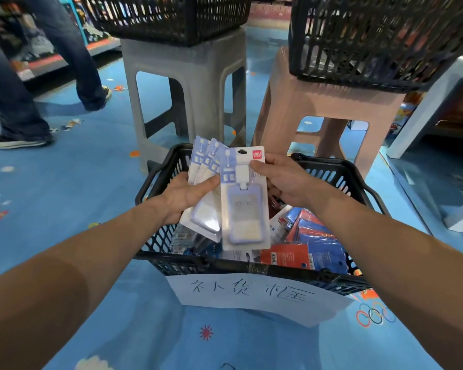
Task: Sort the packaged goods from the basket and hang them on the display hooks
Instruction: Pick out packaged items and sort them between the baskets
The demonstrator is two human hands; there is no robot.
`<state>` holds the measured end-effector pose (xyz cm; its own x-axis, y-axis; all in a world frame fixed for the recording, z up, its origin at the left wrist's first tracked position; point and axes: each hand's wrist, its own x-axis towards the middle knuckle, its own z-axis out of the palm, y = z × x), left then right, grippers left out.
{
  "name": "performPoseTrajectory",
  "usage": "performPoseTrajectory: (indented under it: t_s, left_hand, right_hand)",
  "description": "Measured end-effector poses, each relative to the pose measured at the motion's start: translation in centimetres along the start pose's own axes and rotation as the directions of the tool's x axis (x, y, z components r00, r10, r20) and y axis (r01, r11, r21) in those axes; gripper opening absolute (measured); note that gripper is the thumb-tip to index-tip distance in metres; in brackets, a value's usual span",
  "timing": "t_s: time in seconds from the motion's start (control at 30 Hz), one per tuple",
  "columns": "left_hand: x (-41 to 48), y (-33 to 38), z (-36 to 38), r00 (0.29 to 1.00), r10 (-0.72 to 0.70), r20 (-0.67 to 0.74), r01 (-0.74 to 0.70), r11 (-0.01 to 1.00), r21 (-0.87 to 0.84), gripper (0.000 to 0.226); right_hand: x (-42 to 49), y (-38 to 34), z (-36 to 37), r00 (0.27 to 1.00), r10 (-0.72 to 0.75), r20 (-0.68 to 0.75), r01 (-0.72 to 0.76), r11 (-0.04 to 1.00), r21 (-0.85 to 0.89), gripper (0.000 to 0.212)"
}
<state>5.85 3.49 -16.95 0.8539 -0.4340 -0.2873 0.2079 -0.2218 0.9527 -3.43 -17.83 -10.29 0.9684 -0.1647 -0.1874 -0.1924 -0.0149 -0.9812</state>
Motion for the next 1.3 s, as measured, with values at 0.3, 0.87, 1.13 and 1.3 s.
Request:
performPoseTrajectory:
  t_s: [0.3,0.87,1.13,1.3]
  left_hand:
    - [-1.1,1.1,2.1,0.991,-0.048,0.128,0.065,0.989,-0.13,0.079]
    - [0.0,0.1,3.1,0.998,-0.025,0.05,0.022,0.998,0.056,0.076]
    - [-0.4,0.1,3.4,0.999,0.009,0.036,-0.012,0.996,0.086,0.06]
    - [-0.9,0.7,2.7,0.998,0.034,0.045,-0.039,0.993,0.111,0.059]
  right_hand:
    - [3.6,2.7,0.5,0.958,-0.069,-0.278,0.053,0.996,-0.065,0.025]
    - [1.5,8.2,-3.4,0.97,0.242,-0.023,-0.041,0.071,-0.997,0.051]
    - [1.7,8.5,-3.4,0.99,0.137,-0.035,-0.032,-0.027,-0.999,0.041]
    - [1.0,6.0,-4.5,0.961,-0.256,-0.106,-0.041,0.247,-0.968,0.032]
